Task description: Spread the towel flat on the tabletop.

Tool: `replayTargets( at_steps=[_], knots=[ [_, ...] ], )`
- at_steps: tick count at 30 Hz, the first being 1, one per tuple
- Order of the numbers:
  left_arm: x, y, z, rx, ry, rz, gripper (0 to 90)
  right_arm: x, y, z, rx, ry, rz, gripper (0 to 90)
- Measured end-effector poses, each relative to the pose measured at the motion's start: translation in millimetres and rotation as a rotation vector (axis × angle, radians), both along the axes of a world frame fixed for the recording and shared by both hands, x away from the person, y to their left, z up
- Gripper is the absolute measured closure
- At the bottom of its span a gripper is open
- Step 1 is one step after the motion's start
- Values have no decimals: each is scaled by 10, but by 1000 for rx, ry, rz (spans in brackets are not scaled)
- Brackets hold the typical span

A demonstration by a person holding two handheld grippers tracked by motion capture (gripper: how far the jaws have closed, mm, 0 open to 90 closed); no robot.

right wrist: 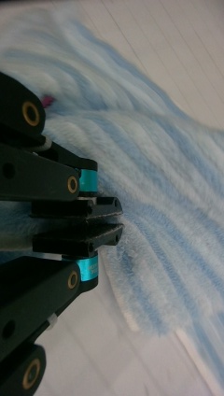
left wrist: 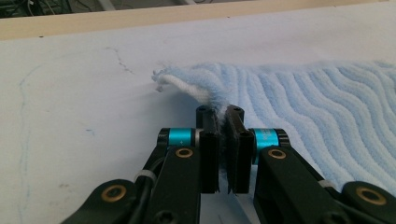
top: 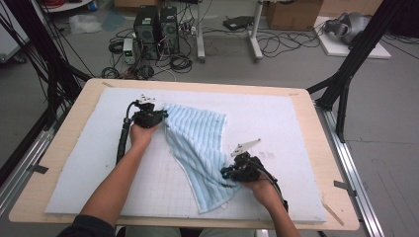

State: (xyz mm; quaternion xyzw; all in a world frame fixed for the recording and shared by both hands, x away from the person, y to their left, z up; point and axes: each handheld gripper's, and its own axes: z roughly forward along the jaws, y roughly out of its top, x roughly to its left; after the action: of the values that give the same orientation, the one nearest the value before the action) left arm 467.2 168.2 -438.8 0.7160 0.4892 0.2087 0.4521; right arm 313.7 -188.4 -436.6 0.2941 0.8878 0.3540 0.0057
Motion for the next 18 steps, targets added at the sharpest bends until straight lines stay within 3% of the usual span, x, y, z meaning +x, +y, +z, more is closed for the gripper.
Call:
replayTargets(
  at_steps=[4,6,7,8,9,11,13,14,15,16,18],
  knots=[
    [54,19,16,-11,-5,11,851,-160,31,3,7,17,77,835],
    [66,7,13,-15,-11,5,851,-141,18,27,21,-7,66,738],
    [65,3,10,-20,-11,0,850,-93,-12,57,48,-29,32,665],
    [62,-4,7,-22,-9,-11,845,33,-76,105,105,-84,-49,561],
    [61,-9,6,-24,-9,-17,845,33,-76,105,105,-84,-49,561],
    [58,-11,12,-27,-13,-24,844,176,-105,137,127,-135,-128,510],
    [56,-11,16,-38,-14,-23,845,392,-79,143,107,-197,-217,488],
    [55,-11,16,-36,-12,-27,845,496,-50,131,108,-199,-251,471],
    [52,-15,16,-37,-11,-27,845,697,34,86,92,-205,-322,455],
    [51,-13,18,-38,-8,-29,845,697,34,86,92,-205,-322,455],
    [49,-16,23,-39,-11,-29,844,883,145,36,85,-195,-357,444]
  ],
)
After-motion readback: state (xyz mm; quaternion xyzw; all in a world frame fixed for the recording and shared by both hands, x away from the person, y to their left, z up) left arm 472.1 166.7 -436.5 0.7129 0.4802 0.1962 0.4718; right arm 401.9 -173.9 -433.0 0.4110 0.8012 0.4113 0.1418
